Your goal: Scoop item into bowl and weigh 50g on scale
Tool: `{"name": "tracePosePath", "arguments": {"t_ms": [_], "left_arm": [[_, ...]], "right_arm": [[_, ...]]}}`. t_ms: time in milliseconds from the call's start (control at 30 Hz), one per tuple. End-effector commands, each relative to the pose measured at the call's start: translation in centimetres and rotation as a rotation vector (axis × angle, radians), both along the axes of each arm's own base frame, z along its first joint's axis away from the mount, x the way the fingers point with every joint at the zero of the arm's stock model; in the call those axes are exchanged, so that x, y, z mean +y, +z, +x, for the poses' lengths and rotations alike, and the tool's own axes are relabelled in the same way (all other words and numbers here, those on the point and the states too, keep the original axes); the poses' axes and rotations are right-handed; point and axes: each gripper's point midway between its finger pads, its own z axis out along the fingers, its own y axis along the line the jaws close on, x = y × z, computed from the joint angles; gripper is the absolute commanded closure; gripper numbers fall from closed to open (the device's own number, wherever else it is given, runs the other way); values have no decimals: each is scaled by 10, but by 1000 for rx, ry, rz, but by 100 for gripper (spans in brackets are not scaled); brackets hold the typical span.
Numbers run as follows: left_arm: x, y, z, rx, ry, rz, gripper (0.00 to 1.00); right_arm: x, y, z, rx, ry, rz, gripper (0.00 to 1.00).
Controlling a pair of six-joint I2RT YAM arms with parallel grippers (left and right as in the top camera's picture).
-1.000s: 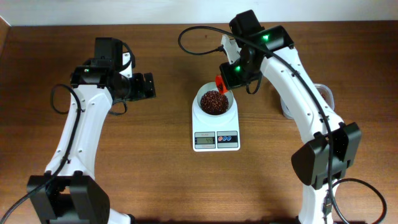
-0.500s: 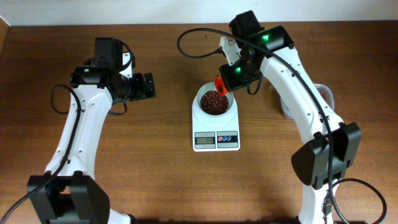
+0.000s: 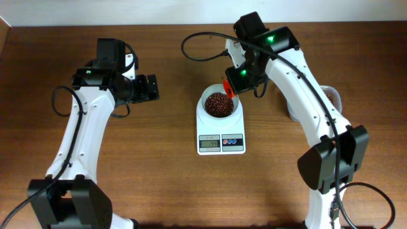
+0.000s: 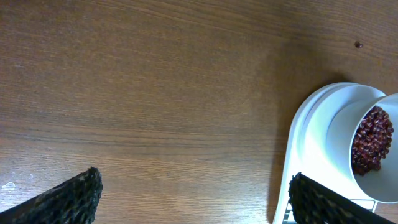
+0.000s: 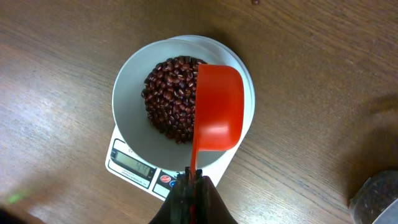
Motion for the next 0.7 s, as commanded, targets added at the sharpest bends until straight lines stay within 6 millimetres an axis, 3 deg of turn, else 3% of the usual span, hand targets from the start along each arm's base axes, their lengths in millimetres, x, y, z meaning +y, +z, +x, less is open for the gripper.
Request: {"name": "tracePosePath", "arguments": {"t_ms": [0,200,300,367,467,533,600,667], "left_arm": [[0,-4,-1,12,1,3,1],[0,-4,-1,12,1,3,1],[0,-4,-1,12,1,3,1],[0,-4,-1,12,1,3,1],[0,-4,-1,12,1,3,1],[0,-4,-1,12,1,3,1],[0,-4,-1,12,1,3,1],[0,-4,-1,12,1,3,1]], "right_arm": [[1,6,4,-23,-4,-1,96],[1,6,5,-23,-21,4,96],[23,10,-10,9,118,99,96],[4,6,2,-31,30,-9,96],[6,7,5,-31,-2,8,96],[23,8,-11,-17,154,47,96],[5,4,2,-51,-3,-61,96],[8,4,1,-61,43,-70,96]]}}
